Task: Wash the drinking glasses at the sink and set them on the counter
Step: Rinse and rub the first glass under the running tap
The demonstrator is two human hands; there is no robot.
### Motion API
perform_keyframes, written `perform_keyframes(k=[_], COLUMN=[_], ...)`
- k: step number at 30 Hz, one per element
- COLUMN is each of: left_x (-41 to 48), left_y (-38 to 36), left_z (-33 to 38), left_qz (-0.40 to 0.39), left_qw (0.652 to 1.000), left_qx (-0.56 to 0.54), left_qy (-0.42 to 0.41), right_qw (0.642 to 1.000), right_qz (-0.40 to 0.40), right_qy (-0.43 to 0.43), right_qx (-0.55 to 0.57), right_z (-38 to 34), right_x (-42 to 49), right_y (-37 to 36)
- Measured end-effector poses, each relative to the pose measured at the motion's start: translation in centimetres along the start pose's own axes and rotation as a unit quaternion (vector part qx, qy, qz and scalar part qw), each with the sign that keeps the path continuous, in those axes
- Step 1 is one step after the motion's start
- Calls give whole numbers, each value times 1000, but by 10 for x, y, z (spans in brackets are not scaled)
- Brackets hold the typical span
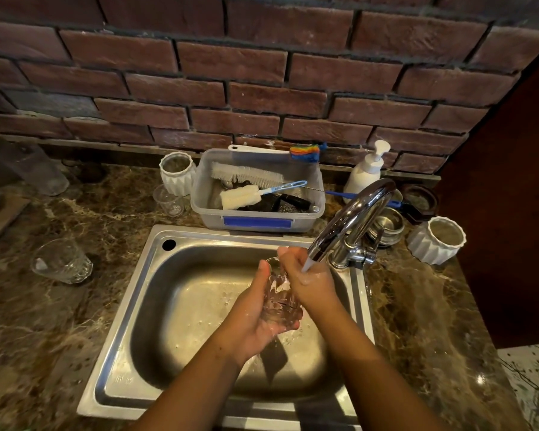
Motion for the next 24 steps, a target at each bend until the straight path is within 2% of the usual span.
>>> perform_keyframes(k=[3,4,6,9,12,14,16,18,19,22,24], left_x=[-1,1,1,-4,-10,-12,-10,-7,-6,-6,-5], left_y=[-3,-2,-1,-1,-12,-16,-18,-17,-16,-9,-5], left_z=[-1,-2,-1,0,-4,-2,1,7,8,4,2], left_qz=[-17,-16,-18,-2,-23,-22,-10,-10,-13,-18,-30], left_qw=[998,997,999,996,991,993,998,999,999,1000,999], left_qx=[-59,-74,-42,83,123,97,39,-14,-21,-22,-43], left_qy=[24,27,15,-26,-47,-57,-50,-39,-33,-2,6], right_qw=[992,991,999,989,977,986,991,969,950,916,911], right_qz=[-18,-11,15,6,30,69,36,-45,-59,-5,-19], right_qy=[-48,-52,2,129,154,112,96,164,193,262,275], right_qx=[117,119,51,-70,-144,-104,-84,-178,-239,-305,-307], right_z=[8,11,13,3,-7,-12,-11,-9,-6,-19,-23], right_x=[0,-2,-4,-2,0,-3,-11,-25,-32,-40,-35], right_y=[-4,-5,1,10,12,13,5,-12,-17,-19,-19])
Point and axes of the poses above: each hand's wrist, its own x-axis towards the middle knuckle, its own y-axis out of the back of the hand, z = x × y, the point moved 6 cm from there along x, towards the middle knuckle, and after that the axes turned 10 degrees about z, right-handed, at the moved point
